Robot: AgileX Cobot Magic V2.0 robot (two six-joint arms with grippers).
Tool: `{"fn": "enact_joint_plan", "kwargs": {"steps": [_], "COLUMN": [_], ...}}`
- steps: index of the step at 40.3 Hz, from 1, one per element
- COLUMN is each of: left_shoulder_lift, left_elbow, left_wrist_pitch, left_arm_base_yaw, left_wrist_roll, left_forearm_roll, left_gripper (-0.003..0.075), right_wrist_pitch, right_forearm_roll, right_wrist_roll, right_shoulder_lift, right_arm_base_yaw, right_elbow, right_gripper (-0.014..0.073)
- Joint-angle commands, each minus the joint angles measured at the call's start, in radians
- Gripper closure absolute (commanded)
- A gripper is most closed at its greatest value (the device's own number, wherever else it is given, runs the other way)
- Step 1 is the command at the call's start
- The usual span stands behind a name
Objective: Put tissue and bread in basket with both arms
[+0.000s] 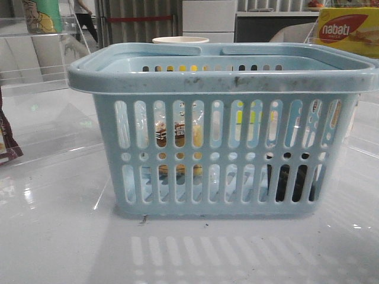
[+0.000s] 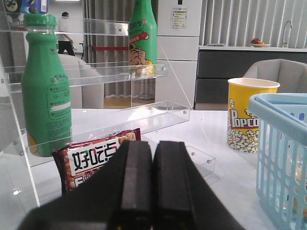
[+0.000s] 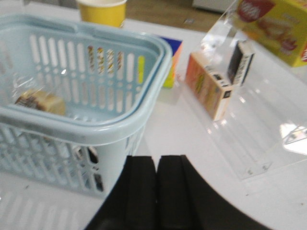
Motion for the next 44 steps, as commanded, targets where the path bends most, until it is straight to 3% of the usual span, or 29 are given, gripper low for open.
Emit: {"fn": "enact_joint_plan", "kwargs": {"steps": [1, 7, 17, 31, 44], "left_shoulder_lift": [-0.019, -0.019, -0.019, -0.017, -0.017], "left_elbow": [0.009, 0.009, 0.009, 0.009, 0.009], "left_wrist_pitch": [-0.092, -0.092, -0.092, -0.092, -0.092], "left_arm_base_yaw": [-0.006, -0.006, -0.006, -0.006, -0.006], "left_wrist_roll": [-0.001, -0.001, -0.001, -0.001, -0.001], "left_forearm_roll": [-0.010, -0.010, -0.010, -0.010, -0.010], "left_gripper": [0.0628, 0.0628, 0.0628, 0.0628, 0.0628], "right_wrist_pitch": [-0.249, -0.390, -0.473, -0.455, -0.527], "right_forearm_roll": [0.003, 0.003, 0.003, 0.003, -0.001], "right_wrist_roll": [0.000, 0.000, 0.000, 0.000, 0.043], "right_shoulder_lift": [-0.106, -0.229, -0.319, -0.315, -0.315], "right_arm_base_yaw": [-0.066, -0.121, -0.146, -0.148, -0.149], "right_elbow": [0.100, 0.279, 0.445, 0.442, 0.442], "right_gripper": [0.0538, 0.0538, 0.0538, 0.0538, 0.0538]}}
